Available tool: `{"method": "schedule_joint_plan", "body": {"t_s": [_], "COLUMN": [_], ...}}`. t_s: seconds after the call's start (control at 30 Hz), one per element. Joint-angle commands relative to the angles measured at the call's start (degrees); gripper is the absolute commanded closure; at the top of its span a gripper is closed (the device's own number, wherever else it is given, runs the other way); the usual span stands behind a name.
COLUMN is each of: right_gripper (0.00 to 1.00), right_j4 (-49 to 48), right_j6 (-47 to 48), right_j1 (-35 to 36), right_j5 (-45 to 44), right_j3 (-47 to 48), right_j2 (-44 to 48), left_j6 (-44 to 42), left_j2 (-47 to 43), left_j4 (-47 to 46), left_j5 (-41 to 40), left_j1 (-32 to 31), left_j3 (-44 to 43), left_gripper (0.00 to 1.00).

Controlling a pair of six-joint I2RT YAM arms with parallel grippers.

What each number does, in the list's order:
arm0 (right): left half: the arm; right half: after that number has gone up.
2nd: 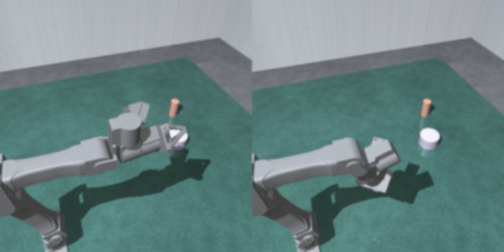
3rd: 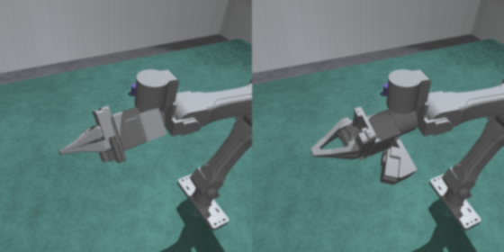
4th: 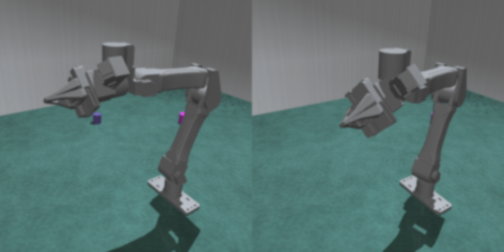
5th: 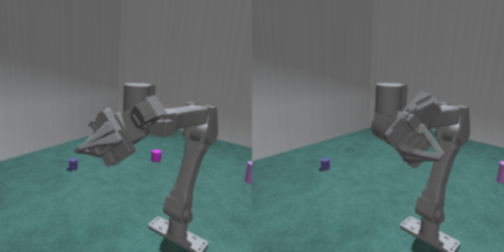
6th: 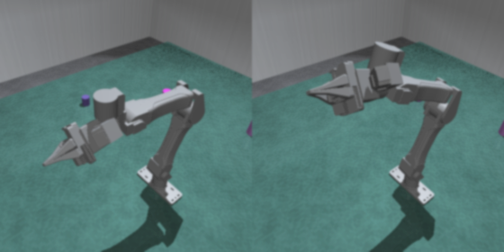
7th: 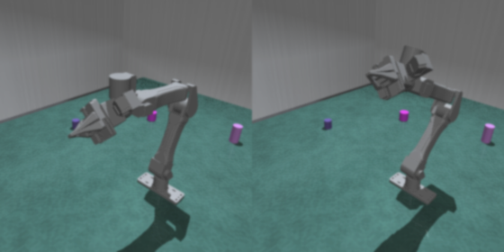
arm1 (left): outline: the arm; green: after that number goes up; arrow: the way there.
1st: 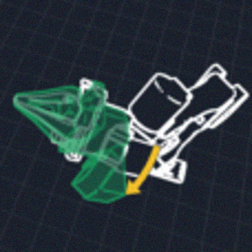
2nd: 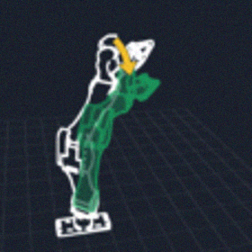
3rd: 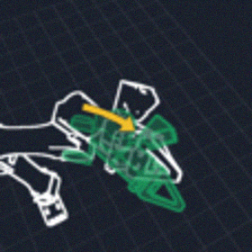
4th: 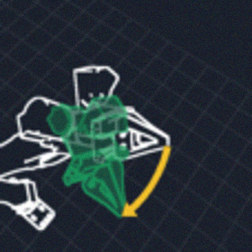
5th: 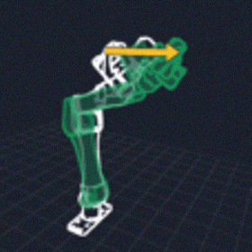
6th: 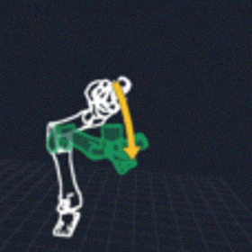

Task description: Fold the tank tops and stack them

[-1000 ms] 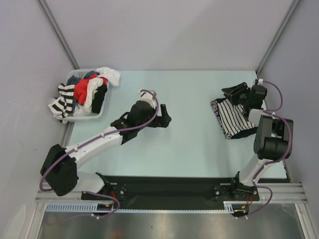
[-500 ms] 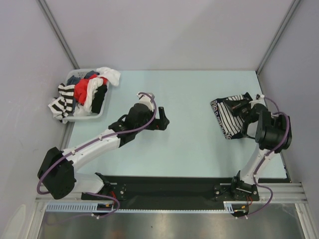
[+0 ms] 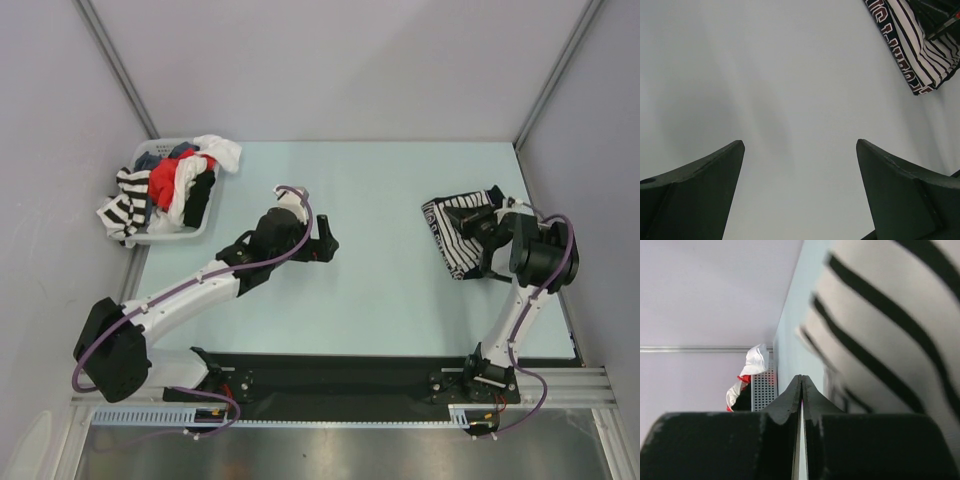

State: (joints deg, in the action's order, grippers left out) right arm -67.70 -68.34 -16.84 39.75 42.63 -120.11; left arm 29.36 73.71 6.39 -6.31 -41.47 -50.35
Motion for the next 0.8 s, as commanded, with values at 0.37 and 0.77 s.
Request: {"method": "schedule_joint_plan", "body": {"t_s": [0.37,0.77], "right_gripper": [1.0,0.98], "right_j4": [21.3,29.4], "right_j6": [8.4,8.1], "right_j1": [0.4,1.5], "right_j5": [-7.8,-9.6], "right_j3": [9.5,21.9], "right_j2": [8.3,-2.1], "left_j6": [-1.8,-3.3], "left_j2": [-3.1,-3.6], "left_j4": [1.2,4.4], "left_j5": [-1.6,-5.1], "left_j1": [0.2,0.3], "left_j3": [0.2,-0.3], "left_gripper": [0.0,0.0]}}
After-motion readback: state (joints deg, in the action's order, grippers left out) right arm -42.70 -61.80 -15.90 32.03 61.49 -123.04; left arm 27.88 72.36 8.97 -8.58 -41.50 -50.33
